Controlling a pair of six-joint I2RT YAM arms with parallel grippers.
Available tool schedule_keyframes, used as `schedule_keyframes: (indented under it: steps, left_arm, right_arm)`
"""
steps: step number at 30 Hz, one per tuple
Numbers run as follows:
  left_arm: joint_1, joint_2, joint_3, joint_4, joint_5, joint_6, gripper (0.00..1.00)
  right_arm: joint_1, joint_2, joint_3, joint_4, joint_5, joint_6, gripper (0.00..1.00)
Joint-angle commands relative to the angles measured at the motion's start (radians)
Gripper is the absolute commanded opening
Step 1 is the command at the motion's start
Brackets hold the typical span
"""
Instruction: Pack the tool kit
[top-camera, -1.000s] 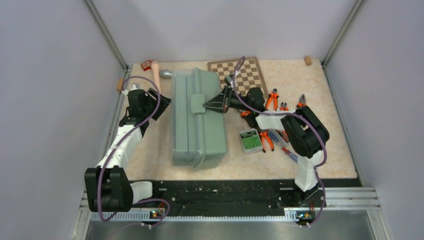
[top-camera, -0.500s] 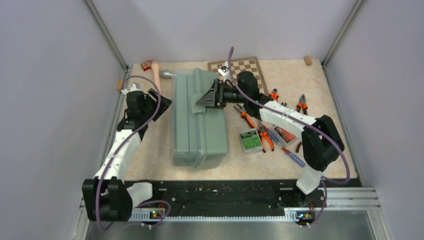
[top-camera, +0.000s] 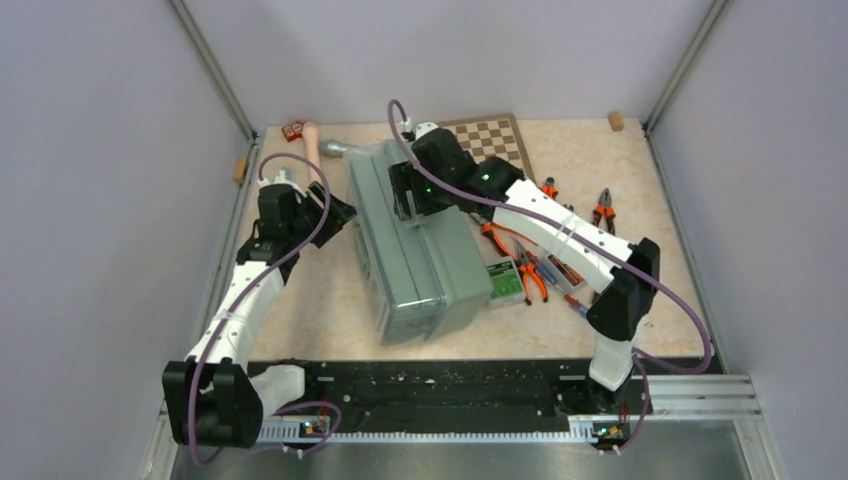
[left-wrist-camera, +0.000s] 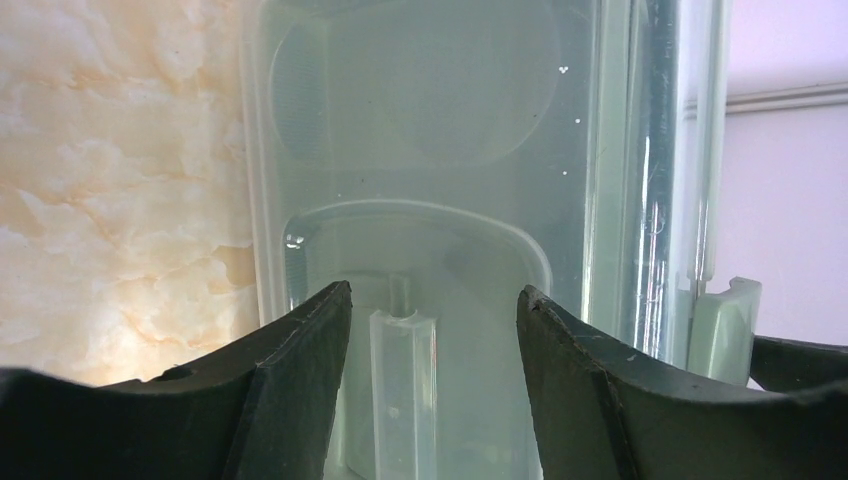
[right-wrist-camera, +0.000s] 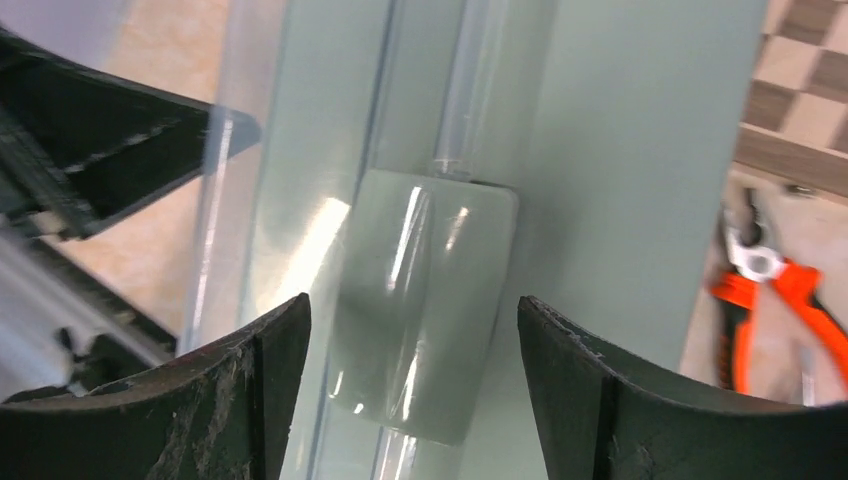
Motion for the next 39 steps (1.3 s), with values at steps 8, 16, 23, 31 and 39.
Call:
schedule_keyframes:
  steps: [8, 16, 23, 31, 39]
  left_arm:
    - [-0.025, -0.024, -0.025, 0.074, 0.108, -0.026, 0.67]
    - [-0.028, -0.021, -0.026, 0.086, 0.121, -0.040, 0.67]
    - [-0.035, -0.030, -0.026, 0.085, 0.120, -0.042, 0.67]
    - [-0.035, -0.037, -0.037, 0.077, 0.107, -0.037, 0.67]
    - [-0.035, -0.036, -0.034, 0.074, 0.108, -0.042, 0.67]
  right_arm:
    - [0.080, 0.079, 0.131, -0.245, 0.331, -0.117, 0.66]
    - [0.091, 0.079, 0.156, -0.212, 0.188, -0.118, 0.54]
    - [0.058, 0.045, 0.141, -0.149, 0.099, -0.022, 0.50]
    - [-0.163, -0.208, -0.339, 0.313, -0.312, 0.207, 0.47]
    - [-0.210, -0.236, -0.468, 0.473, -0.446, 0.284, 0.49]
